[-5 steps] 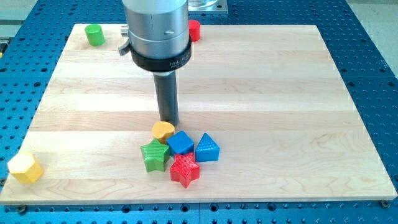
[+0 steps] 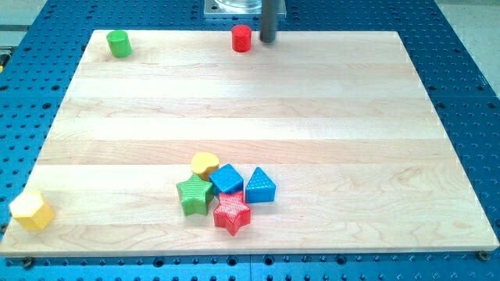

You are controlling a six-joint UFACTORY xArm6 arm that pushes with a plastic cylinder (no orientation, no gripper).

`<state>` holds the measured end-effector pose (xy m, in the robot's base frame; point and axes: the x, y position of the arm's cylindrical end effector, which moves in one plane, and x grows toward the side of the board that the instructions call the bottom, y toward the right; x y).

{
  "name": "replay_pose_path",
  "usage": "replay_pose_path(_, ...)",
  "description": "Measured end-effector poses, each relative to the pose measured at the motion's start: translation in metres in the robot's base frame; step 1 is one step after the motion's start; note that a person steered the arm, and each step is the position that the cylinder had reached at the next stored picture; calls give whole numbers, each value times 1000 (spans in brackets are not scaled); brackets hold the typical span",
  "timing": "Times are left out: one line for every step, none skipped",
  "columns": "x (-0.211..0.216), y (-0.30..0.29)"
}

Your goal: Push the red circle and the green circle into the group of blocks

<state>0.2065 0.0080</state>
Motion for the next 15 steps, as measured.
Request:
replay_pose_path(6,-58)
replay_pose_path(-10,-72)
replay_pose_path(58,-78)
replay_pose_path(133,-55)
replay_pose_path(112,-52)
replay_pose_path(69,-62)
replay_pose_path(64,-106)
replay_pose_path(122,-127)
replay_pose_path(196,-122)
replay_pose_path(232,-119)
replay_pose_path(180,-189)
replay_pose_path(150,-148)
replay_pose_path(182,-78)
replay_pose_path(211,-31)
replay_pose_path(192,-33)
